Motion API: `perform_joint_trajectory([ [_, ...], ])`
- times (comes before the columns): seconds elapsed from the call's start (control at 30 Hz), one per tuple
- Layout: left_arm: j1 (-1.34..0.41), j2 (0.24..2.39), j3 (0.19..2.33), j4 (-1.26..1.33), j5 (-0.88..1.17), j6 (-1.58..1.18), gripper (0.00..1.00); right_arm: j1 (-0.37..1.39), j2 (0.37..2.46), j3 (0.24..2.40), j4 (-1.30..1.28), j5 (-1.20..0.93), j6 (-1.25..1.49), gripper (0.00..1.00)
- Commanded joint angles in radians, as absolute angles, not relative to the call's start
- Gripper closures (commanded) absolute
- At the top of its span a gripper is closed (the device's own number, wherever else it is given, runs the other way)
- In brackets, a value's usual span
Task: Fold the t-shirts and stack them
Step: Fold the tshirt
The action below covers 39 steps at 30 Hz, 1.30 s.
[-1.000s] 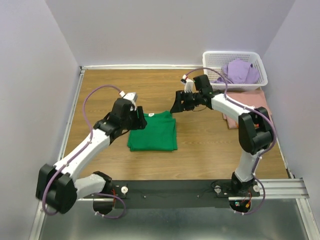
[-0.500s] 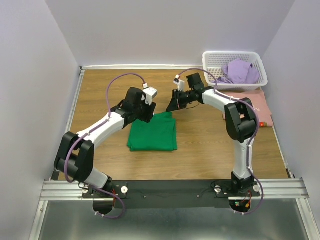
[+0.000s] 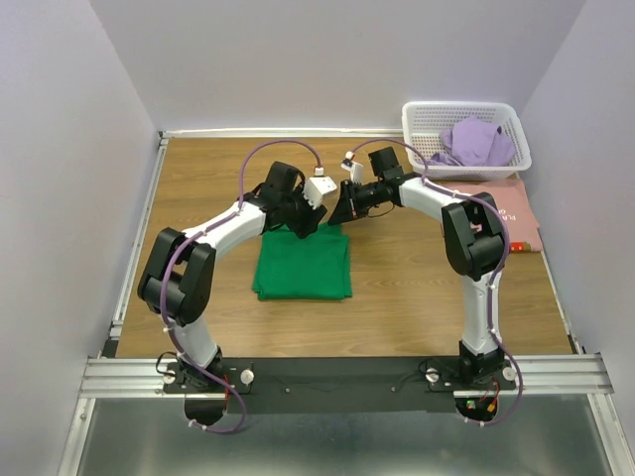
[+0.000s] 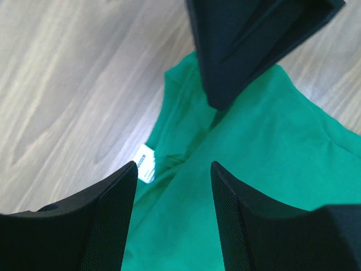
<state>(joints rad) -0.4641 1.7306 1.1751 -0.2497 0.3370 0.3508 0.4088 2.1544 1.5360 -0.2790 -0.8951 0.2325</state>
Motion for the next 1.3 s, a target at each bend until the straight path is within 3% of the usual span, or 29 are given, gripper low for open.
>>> perform_joint_trajectory([
  [0.0, -0.439, 1.752, 1.175, -0.269, 0.442, 0.372, 0.37, 0.41, 2.146, 1.523, -0.282, -0.861, 0.201, 0.78],
  [0.27, -0.416, 1.545, 1.042, -0.161, 0.324, 0.05, 0.37, 0.413, 1.956, 1.346, -0.284, -0.689, 0.21, 0.73],
  [0.53, -0.333, 1.29, 0.983, -0.201, -0.029, -0.162, 0.36, 0.711, 1.801, 1.209, -0.328, -0.591, 0.264, 0.68],
  [0.67, -0.269, 1.241, 0.927, -0.212, -0.067, -0.248, 0.36, 0.827, 1.833, 1.154, -0.327, -0.537, 0.331, 0.68],
  [0.9, -0.261, 1.167, 0.847, -0.216, -0.038, -0.285, 0.36, 0.824, 1.833, 1.081, -0.348, -0.252, 0.288, 0.68],
  [1.27, -0.261, 1.089, 0.795, -0.225, 0.03, -0.296, 0.36, 0.661, 1.825, 1.017, -0.409, -0.046, 0.183, 0.69],
])
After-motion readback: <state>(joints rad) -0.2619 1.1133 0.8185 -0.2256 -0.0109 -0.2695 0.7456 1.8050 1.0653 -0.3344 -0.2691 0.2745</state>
